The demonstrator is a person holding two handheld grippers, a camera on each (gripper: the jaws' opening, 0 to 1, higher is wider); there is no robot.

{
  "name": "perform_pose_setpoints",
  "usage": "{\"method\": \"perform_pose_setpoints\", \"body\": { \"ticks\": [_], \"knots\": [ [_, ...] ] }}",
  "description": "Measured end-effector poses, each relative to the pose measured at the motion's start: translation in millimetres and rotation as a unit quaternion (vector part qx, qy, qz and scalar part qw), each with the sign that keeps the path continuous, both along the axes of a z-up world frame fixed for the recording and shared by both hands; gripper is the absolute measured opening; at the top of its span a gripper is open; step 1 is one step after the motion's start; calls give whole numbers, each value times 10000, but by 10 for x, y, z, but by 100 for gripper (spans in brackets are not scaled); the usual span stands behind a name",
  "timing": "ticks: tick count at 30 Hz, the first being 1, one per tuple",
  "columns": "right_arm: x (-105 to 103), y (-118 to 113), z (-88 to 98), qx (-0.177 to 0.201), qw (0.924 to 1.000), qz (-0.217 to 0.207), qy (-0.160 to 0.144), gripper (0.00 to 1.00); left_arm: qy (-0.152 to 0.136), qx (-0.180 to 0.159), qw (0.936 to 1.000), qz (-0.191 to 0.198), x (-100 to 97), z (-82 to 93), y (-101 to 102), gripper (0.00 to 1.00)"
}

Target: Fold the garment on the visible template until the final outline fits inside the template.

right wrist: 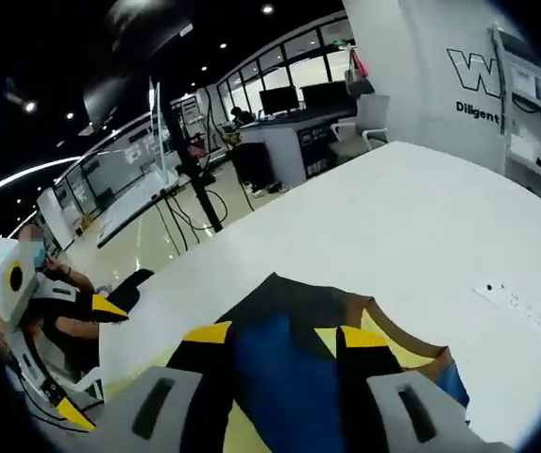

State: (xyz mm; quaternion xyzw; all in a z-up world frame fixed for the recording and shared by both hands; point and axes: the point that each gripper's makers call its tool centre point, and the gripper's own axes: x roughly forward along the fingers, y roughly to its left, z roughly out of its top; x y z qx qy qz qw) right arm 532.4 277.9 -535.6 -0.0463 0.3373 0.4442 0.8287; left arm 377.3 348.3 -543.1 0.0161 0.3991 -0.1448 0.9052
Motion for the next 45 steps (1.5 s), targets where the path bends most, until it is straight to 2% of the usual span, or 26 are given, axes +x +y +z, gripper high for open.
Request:
{"method": "perform_pose_setpoints", "body": {
  "ticks": [6,10,12,14,18,21,25,27,29,31,36,39,45],
  "knots": [
    [80,-363,82,56,9991,-388,-162,41,-82,67,9999,24,181,5,34,92],
    [119,-560,117,24,9977,-582,-343,41,-127,178,9996,171,282,23,64,90],
    [134,-641,106,-27,9971,-642,-404,41,-229,-122,9991,329,371,55,22,88],
    [156,-773,73,-115,9959,-750,-503,40,-232,-171,9990,336,426,46,21,86],
    [165,-949,-23,-206,9944,-903,-502,39,-191,-50,9995,264,502,-8,11,81],
    [174,-1087,-119,-240,9929,-1073,-447,39,-175,-217,9992,297,573,-52,-18,79],
    [195,-1263,-264,-381,9905,-1254,-408,37,-131,-209,9992,321,648,-133,-25,76],
    [194,-1336,-327,-402,9895,-1344,-344,36,-104,-328,9986,394,689,-171,-32,73],
    [195,-1386,-367,-418,9886,-1400,-355,33,-79,-496,9979,419,732,-201,-54,71],
    [200,-1438,-421,-470,9879,-1437,-355,32,-19,-528,9978,401,765,-248,-62,71],
    [221,-1594,-558,-559,9839,-1671,-287,30,99,-399,9983,421,861,-389,-38,68],
    [222,-1639,-580,-567,9827,-1736,-314,28,78,-405,9980,488,906,-422,-18,66],
    [261,-1756,-685,-640,9791,-1903,-330,22,249,-411,9966,675,951,-604,26,61]
  ]
}}
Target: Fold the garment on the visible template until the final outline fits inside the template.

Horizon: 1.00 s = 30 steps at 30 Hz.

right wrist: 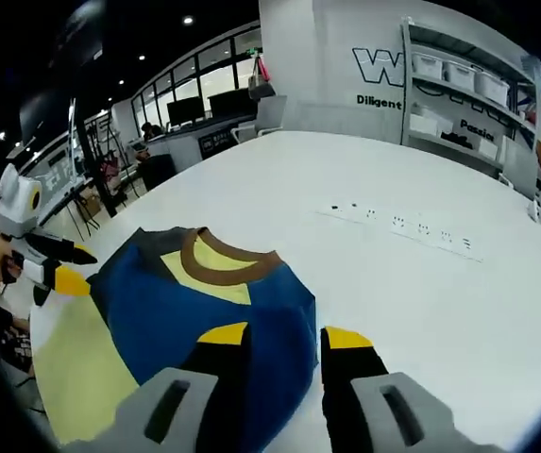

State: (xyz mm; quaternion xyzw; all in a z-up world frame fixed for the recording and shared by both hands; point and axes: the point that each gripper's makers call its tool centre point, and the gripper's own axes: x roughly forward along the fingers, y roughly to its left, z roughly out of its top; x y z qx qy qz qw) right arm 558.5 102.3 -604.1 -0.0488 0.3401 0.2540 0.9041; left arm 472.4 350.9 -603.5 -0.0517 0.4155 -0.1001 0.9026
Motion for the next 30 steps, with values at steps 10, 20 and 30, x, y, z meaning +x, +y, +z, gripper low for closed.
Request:
{"method": "perform_pose_setpoints", "body": {
  "ticks": [10,20,30],
  "knots": [
    [37,-97,-170,-25,9998,-154,102,6,157,-94,9998,113,-16,-207,-19,42],
    [92,-97,-245,61,9997,-186,126,0,301,206,9991,238,-1,-302,117,15],
    [95,-118,-251,-2,9995,-273,164,0,372,274,9987,227,-87,-245,191,0]
  ]
}}
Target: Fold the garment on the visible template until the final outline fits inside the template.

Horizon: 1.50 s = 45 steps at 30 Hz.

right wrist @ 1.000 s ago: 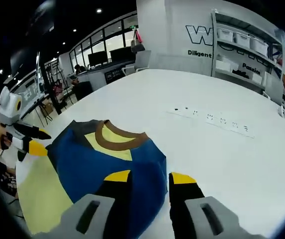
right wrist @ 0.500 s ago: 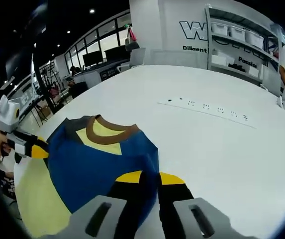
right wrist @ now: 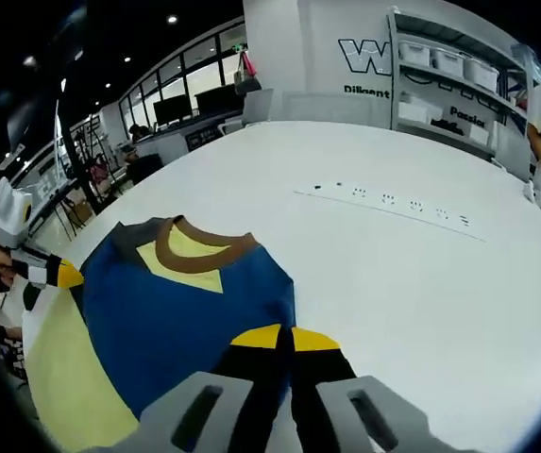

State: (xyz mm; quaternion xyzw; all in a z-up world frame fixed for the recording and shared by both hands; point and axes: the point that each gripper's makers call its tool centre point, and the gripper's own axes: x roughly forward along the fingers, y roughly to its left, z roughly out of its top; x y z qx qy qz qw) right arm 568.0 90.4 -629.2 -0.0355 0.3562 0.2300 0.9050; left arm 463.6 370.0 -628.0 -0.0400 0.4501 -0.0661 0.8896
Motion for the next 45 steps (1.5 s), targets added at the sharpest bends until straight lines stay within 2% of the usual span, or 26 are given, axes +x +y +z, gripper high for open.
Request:
{"method": "perform_pose_setpoints", "body": {
  "ticks": [4,5,7,8,11,15,22,24,30,38,45],
  "knots": [
    [-4,-6,20,-15,10000,-28,-22,0,162,-44,9999,0,-132,26,9,0],
    [-8,-25,15,-48,10000,-76,-7,0,288,-20,9996,68,-204,18,31,0],
    [-5,-44,5,-24,9999,-165,16,0,285,-4,9996,91,-230,13,48,0],
    [-9,-41,2,-3,9999,-166,33,0,271,-119,9995,140,-231,7,31,0],
    [-15,-49,-19,-46,9998,-187,72,0,369,-74,9992,123,-231,-58,33,0],
    [-9,-72,-29,-122,9996,-218,90,0,361,21,9993,108,-211,-70,25,0],
    [-15,-244,-83,-345,9983,-407,225,0,312,65,9994,157,-212,-70,29,0],
    [8,-292,-71,-421,9981,-423,173,0,300,92,9994,151,-214,-68,30,0],
    [63,-364,42,-82,9984,-558,73,0,308,106,9993,163,-214,-68,31,0],
    [97,-320,-88,324,9981,-459,257,0,321,65,9993,176,-226,-66,28,1],
    [118,-250,-80,624,9969,-351,321,5,344,57,9993,167,-225,-68,29,1]
  ]
}}
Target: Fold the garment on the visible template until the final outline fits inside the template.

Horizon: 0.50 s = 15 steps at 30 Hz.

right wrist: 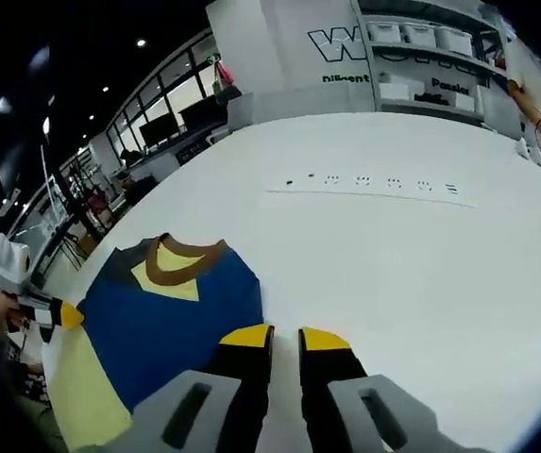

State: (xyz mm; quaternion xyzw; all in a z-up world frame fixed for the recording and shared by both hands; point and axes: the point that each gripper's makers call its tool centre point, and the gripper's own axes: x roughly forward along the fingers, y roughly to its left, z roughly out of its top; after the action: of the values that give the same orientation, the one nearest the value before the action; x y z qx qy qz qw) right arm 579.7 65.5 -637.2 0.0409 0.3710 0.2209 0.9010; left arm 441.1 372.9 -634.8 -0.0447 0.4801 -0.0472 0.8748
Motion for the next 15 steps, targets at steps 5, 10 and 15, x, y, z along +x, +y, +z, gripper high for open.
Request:
{"method": "perform_pose_setpoints", "body": {
  "ticks": [5,10,15],
  "knots": [
    [-113,175,81,177,9994,300,1,8,3,-17,10000,16,-3,-1,-3,1],
    [-159,270,83,-232,9967,755,-169,10,0,-80,10000,47,-7,-4,-1,1],
    [-148,326,106,-547,9932,963,-347,11,-1,-120,9999,51,-9,-4,-1,1]
  ]
}}
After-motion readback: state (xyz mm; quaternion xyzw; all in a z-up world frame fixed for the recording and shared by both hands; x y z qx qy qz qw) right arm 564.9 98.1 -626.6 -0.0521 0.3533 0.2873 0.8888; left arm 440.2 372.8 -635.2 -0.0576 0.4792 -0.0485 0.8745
